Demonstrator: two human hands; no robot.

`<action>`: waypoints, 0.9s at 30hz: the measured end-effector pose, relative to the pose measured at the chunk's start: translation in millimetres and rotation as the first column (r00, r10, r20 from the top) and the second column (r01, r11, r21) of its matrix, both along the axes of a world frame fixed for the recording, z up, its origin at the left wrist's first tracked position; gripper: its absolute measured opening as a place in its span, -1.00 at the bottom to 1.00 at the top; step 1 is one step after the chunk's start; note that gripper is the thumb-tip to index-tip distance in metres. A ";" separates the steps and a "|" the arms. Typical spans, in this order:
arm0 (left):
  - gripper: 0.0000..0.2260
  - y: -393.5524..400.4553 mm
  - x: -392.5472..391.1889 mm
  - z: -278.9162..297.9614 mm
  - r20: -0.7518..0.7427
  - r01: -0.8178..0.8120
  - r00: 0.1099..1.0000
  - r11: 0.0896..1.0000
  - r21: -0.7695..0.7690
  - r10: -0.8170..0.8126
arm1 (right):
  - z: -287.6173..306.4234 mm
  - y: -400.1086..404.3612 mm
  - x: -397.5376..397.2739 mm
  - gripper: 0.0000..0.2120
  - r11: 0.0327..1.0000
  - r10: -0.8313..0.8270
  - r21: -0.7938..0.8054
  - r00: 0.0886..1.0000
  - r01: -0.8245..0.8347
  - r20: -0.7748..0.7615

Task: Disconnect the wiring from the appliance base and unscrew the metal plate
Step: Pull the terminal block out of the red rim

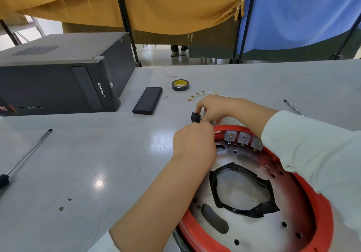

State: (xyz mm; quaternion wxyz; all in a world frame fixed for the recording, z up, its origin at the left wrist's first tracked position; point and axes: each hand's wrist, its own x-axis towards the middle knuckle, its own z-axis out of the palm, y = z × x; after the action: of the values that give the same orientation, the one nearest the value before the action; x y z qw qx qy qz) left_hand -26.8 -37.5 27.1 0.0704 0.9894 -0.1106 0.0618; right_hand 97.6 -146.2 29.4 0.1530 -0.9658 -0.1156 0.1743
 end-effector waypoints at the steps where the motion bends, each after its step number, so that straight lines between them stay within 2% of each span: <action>1: -0.77 -0.2 0.3 -0.3 -0.003 0.002 1.000 1.000 0.006 -0.002 | -0.4 3.1 -0.2 -0.69 1.000 0.014 -0.002 1.000 -0.014 0.010; 4: -0.79 -0.6 0.8 -1.0 -0.001 0.001 1.000 1.000 0.012 -0.001 | -2.4 16.2 -0.9 -0.74 0.996 0.083 -0.041 0.996 -0.082 0.043; 9: -0.80 -1.5 -0.6 0.8 -0.003 -0.005 1.000 1.000 0.028 0.005 | -2.9 26.8 -1.1 -0.68 0.974 0.187 -0.146 0.979 -0.174 0.084; 14: -0.79 -0.9 0.9 -0.9 0.013 -0.012 1.000 1.000 0.019 0.012 | 6.5 13.0 -11.8 -0.49 0.974 0.160 -0.175 0.982 -0.141 0.099; 16: -0.77 -0.5 1.5 -1.2 0.024 -0.014 1.000 1.000 0.027 0.013 | 12.7 2.9 -21.5 -0.51 0.973 0.161 -0.199 0.965 -0.120 0.205; 17: -0.76 -0.4 1.4 -1.5 0.024 -0.011 1.000 1.000 0.028 0.010 | 15.8 -3.2 -28.8 -0.54 0.977 0.152 -0.187 0.948 -0.101 0.278; 19: -0.78 -0.9 1.3 -1.3 0.017 -0.004 1.000 1.000 0.020 0.004 | 20.0 -18.0 -48.5 -0.65 0.996 0.091 -0.054 0.924 -0.076 0.372; 21: -0.78 -1.3 1.8 -0.7 0.008 -0.011 1.000 1.000 0.002 0.011 | 18.5 -33.4 -74.7 -0.70 0.991 -0.007 0.128 0.939 -0.040 0.344; 23: -0.76 -2.2 3.0 -0.4 -0.004 -0.037 0.999 0.999 -0.014 0.037 | 10.2 -45.4 -102.6 -0.70 0.977 -0.090 0.213 0.948 0.025 0.304; 24: -0.75 -3.2 3.8 -0.2 -0.014 -0.054 0.998 0.998 -0.017 0.054 | 5.5 -49.7 -114.0 -0.70 0.983 -0.098 0.177 0.942 0.042 0.321; 27: -0.75 -7.8 4.4 0.4 -0.041 -0.094 0.995 0.996 0.005 0.094 | -2.8 -53.1 -131.2 -0.63 0.997 -0.016 -0.056 0.910 0.043 0.414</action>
State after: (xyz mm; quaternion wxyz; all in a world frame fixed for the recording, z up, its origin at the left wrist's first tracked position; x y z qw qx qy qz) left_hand -22.4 -45.3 27.5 0.0680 0.9947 -0.0625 0.0447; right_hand -33.5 -199.3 26.6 0.0966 -0.9869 -0.1250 -0.0328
